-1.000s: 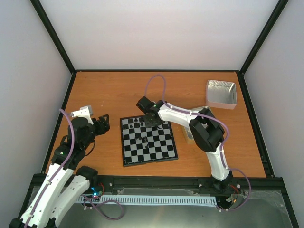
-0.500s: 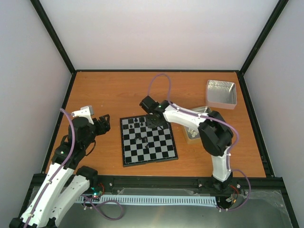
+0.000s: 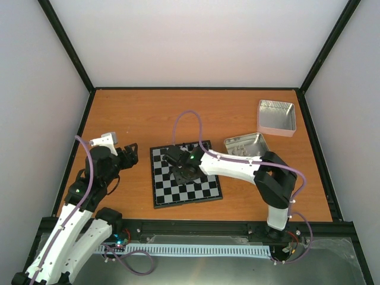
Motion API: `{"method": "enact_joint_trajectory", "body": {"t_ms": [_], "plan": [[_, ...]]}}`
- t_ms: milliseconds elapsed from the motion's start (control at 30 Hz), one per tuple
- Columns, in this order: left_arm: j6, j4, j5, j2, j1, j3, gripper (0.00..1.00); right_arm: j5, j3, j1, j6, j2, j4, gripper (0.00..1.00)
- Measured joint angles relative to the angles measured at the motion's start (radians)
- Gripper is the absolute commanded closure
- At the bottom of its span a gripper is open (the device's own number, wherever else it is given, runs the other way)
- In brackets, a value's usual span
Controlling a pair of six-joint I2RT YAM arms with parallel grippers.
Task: Set up the chess pieces on the board
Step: Pick up the chess piece from the chessboard.
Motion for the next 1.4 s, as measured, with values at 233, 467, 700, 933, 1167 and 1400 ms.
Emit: {"method": "enact_joint_trajectory", "body": {"t_ms": [233,467,700,933,1167,1400], "plan": [[0.000,0.005,0.010,-0.004,0.000,0.000,0.25,0.003,0.006,0.032,0.037,0.082,-0.013,0.57],[0.000,0.006,0.011,-0.009,0.000,-0.005,0.25,0.015,0.018,0.077,0.068,0.111,-0.039,0.59],[0.000,0.007,0.014,-0.011,0.000,-0.006,0.26,0.035,0.012,0.078,0.102,0.111,-0.047,0.66],[0.000,0.007,0.015,-0.011,0.000,-0.006,0.25,0.061,0.021,0.077,0.120,0.120,-0.048,0.60],[0.000,0.007,0.015,-0.011,0.000,-0.006,0.25,0.094,0.037,0.077,0.148,0.135,-0.035,0.66],[0.000,0.007,0.015,-0.011,0.000,-0.006,0.25,0.120,0.004,0.076,0.176,0.119,-0.014,0.72]]}}
